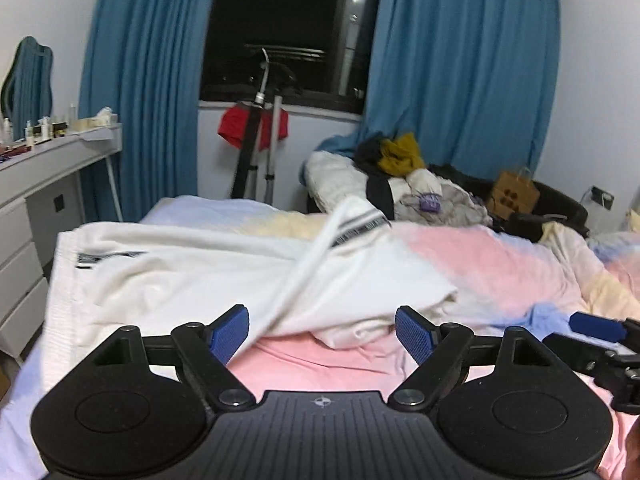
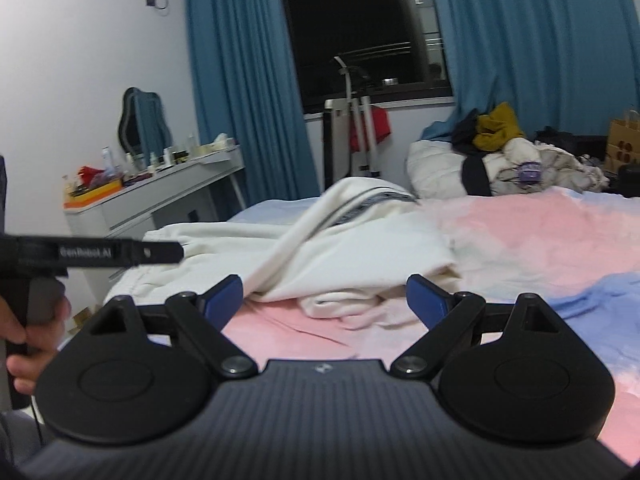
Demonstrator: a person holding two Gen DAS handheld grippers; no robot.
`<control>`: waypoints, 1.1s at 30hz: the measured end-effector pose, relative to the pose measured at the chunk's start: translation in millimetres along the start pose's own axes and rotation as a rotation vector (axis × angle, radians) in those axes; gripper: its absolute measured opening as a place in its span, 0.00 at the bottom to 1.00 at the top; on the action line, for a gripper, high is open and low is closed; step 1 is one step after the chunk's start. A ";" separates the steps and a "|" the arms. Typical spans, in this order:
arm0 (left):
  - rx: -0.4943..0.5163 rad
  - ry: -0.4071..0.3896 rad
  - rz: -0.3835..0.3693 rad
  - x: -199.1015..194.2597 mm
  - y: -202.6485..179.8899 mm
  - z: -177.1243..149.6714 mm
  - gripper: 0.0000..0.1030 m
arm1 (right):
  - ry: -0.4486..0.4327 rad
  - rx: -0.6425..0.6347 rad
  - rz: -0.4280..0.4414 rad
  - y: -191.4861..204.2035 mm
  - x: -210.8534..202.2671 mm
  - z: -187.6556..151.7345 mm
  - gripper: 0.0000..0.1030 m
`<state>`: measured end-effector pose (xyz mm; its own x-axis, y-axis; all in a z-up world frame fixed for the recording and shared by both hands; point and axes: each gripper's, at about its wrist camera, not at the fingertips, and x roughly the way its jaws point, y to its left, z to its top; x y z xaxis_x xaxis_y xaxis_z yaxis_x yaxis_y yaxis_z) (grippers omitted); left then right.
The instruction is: Fold clothes
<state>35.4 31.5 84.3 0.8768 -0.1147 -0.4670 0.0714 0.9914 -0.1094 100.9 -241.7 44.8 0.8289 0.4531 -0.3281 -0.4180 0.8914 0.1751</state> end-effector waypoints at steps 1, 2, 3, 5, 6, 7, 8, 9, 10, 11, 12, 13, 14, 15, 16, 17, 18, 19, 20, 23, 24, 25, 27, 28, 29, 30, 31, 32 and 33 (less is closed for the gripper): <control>0.007 0.002 -0.008 5.6 -5.4 -1.0 0.80 | 0.000 0.001 -0.009 -6.0 -1.6 -1.3 0.88; 0.015 0.004 -0.015 13.6 -6.8 -0.6 0.80 | 0.000 0.003 -0.024 -11.0 -1.1 -2.3 0.88; 0.023 0.007 -0.019 22.8 -8.9 2.0 0.80 | 0.000 0.007 -0.036 -16.1 -0.1 -3.3 0.88; 0.034 0.006 -0.025 42.8 -12.1 7.7 0.80 | -0.008 0.032 -0.049 -26.6 5.0 -5.3 0.88; 0.041 0.006 -0.031 56.4 -10.3 12.5 0.80 | -0.006 0.055 -0.051 -32.8 7.8 -7.4 0.88; 0.049 0.004 -0.033 70.4 -8.8 17.2 0.80 | -0.003 0.078 -0.052 -39.1 10.6 -9.4 0.88; 0.060 -0.002 -0.024 85.2 -7.9 21.7 0.80 | -0.001 0.101 -0.054 -45.3 13.5 -11.5 0.88; 0.072 -0.008 -0.015 100.1 -7.0 26.3 0.80 | 0.004 0.127 -0.058 -51.8 16.2 -14.2 0.88; 0.075 -0.011 -0.010 115.0 -4.7 30.1 0.80 | 0.017 0.158 -0.064 -58.5 18.9 -18.8 0.88; 0.062 -0.005 -0.014 130.6 -0.4 32.4 0.80 | 0.036 0.183 -0.065 -64.8 21.6 -24.1 0.88; 0.050 0.002 -0.018 146.7 2.1 34.7 0.80 | 0.052 0.197 -0.056 -71.4 24.5 -28.5 0.87; 0.047 0.006 -0.016 161.7 4.1 37.5 0.80 | 0.066 0.206 -0.055 -77.0 27.3 -31.4 0.87; 0.049 0.012 -0.013 177.6 5.1 41.3 0.80 | 0.078 0.216 -0.054 -82.2 30.0 -33.9 0.87; 0.054 0.018 -0.014 193.6 6.0 46.0 0.80 | 0.080 0.227 -0.051 -86.5 32.4 -35.1 0.87; 0.059 0.023 -0.016 210.3 6.3 51.8 0.80 | 0.080 0.239 -0.047 -91.2 35.6 -35.1 0.87; 0.063 0.024 -0.020 228.5 5.3 59.7 0.80 | 0.077 0.250 -0.044 -95.8 39.0 -35.1 0.87; 0.065 0.022 -0.024 246.0 4.5 67.7 0.80 | 0.076 0.261 -0.048 -99.4 42.3 -35.3 0.87; 0.060 0.016 -0.027 260.6 4.3 75.4 0.80 | 0.078 0.274 -0.051 -101.7 46.1 -37.1 0.87; 0.059 0.012 -0.036 272.5 4.0 81.8 0.80 | 0.083 0.289 -0.047 -105.7 50.5 -39.6 0.87; 0.094 -0.002 -0.005 314.2 -6.1 104.6 0.80 | 0.116 0.322 -0.026 -116.1 64.1 -47.8 0.87; 0.103 0.000 0.007 328.9 -9.7 112.1 0.80 | 0.131 0.333 -0.024 -119.5 69.1 -50.1 0.87; 0.100 0.013 0.012 344.1 -12.6 118.6 0.80 | 0.142 0.351 -0.021 -124.3 74.3 -51.8 0.87; 0.110 0.045 0.021 370.2 -20.0 129.3 0.77 | 0.153 0.387 -0.009 -133.4 82.7 -54.5 0.87; 0.131 0.060 0.025 380.2 -24.9 132.5 0.73 | 0.155 0.400 -0.007 -137.8 86.3 -56.2 0.87; 0.157 0.071 0.033 389.0 -30.5 134.8 0.71 | 0.157 0.413 -0.006 -142.2 90.0 -57.8 0.87; 0.178 0.080 0.041 395.2 -35.9 136.1 0.70 | 0.160 0.424 -0.008 -146.6 93.5 -59.7 0.87; 0.189 0.089 0.037 398.9 -39.9 137.1 0.63 | 0.166 0.432 -0.016 -150.8 96.8 -62.1 0.87; 0.196 0.100 0.021 399.2 -42.2 137.1 0.51 | 0.173 0.445 -0.024 -154.6 99.5 -64.8 0.87; 0.205 0.112 0.009 400.1 -45.1 137.2 0.43 | 0.174 0.461 -0.034 -158.6 100.9 -66.9 0.87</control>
<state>448.2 -50.6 22.8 0.8205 -0.1009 -0.5627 0.1689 0.9831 0.0700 225.9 -336.8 -78.1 0.7484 0.4532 -0.4842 -0.1508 0.8273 0.5412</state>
